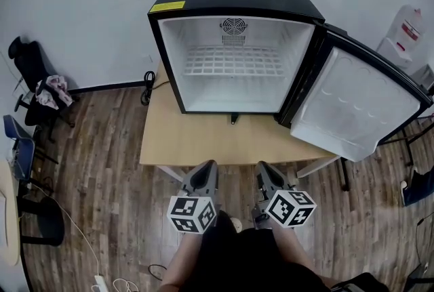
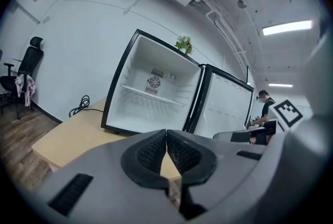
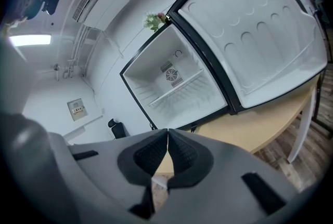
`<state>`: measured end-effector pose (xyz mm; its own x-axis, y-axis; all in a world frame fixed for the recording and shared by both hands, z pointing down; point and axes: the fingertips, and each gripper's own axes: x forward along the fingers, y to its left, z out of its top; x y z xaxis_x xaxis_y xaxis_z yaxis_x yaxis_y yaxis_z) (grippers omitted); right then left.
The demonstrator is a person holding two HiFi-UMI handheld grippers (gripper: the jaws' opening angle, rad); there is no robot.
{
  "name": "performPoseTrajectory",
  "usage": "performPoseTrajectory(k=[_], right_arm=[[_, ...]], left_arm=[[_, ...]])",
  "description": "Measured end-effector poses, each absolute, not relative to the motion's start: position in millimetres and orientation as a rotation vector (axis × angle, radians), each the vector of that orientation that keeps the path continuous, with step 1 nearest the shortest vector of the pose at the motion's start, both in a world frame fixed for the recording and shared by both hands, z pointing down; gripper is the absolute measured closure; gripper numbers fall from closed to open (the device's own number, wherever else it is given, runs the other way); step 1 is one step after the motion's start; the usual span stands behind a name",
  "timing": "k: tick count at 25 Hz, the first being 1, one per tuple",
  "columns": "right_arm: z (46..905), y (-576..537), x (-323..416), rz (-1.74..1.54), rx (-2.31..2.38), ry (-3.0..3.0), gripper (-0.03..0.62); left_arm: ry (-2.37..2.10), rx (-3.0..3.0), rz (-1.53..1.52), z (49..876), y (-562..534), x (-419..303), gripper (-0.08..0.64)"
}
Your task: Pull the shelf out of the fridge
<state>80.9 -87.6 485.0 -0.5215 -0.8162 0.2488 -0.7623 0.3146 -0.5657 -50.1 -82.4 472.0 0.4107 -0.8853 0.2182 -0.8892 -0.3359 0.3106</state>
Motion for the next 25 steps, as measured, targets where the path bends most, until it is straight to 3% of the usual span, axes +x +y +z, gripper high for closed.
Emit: performPoseTrajectory(k=[25], right_arm=[[475.2, -158.7, 78.3, -1.116, -1.422, 2.373, 0.600]], left_arm=[[-1.428, 2.188, -0.150, 464.8, -160.2, -51.3, 0.555]])
